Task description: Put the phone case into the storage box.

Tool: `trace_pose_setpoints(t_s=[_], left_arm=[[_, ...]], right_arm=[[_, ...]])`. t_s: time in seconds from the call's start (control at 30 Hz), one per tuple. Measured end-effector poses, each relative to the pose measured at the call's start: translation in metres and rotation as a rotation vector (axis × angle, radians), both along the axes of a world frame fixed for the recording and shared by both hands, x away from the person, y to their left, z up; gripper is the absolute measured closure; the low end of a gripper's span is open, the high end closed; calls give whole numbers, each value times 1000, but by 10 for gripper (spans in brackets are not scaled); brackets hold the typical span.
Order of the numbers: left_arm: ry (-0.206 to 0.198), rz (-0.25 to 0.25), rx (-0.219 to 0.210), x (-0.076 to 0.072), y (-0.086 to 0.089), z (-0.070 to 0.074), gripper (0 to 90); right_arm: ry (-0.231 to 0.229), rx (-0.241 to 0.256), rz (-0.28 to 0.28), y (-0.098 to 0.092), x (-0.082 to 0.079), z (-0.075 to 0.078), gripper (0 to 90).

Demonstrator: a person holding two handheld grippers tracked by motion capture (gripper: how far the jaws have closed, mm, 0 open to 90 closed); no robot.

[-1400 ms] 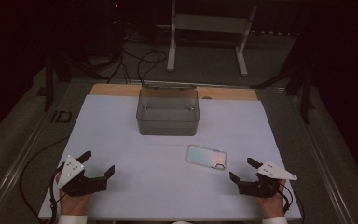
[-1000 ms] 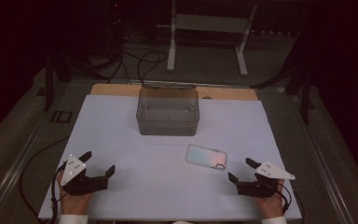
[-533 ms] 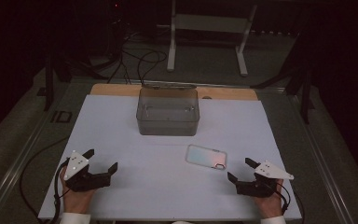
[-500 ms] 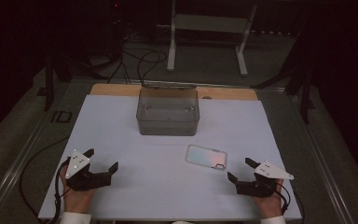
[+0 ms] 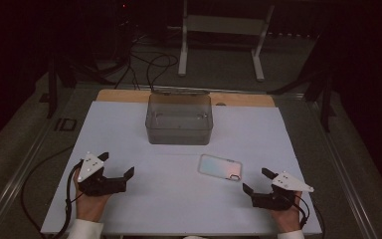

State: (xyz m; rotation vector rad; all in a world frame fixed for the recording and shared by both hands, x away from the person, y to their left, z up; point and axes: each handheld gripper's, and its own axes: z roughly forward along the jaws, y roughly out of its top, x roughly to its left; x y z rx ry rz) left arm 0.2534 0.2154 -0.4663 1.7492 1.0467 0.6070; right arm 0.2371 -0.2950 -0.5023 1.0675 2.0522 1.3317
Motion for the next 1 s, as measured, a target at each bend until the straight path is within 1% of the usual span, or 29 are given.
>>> trace_pose_setpoints(t_s=[0.17, 0.3, 0.33, 0.47, 0.5, 0.53, 0.6, 0.87, 1.0], left_arm=[[-1, -27, 11, 9, -13, 3, 2], [8, -24, 9, 13, -18, 2, 2], [17, -27, 11, 16, -21, 1, 1], [24, -30, 13, 20, -26, 0, 2], [22, -31, 26, 21, -30, 0, 2], [22, -31, 26, 21, -30, 0, 2], [21, -37, 38, 25, -36, 0, 2], [27, -53, 49, 34, -50, 2, 2], [34, -61, 63, 41, -56, 2, 2]], right_arm=[[9, -6, -5, 0, 0, 0, 76], [7, -3, 0, 1, 0, 0, 76], [9, -6, -1, 1, 0, 0, 76], [12, -10, -1, 2, 1, -1, 76], [14, -11, 2, 2, 1, -1, 76], [14, -11, 2, 2, 1, -1, 76], [16, -12, 2, 2, 1, -1, 77], [14, -16, 5, 2, 2, -1, 77], [19, -22, 5, 2, 2, -1, 77]])
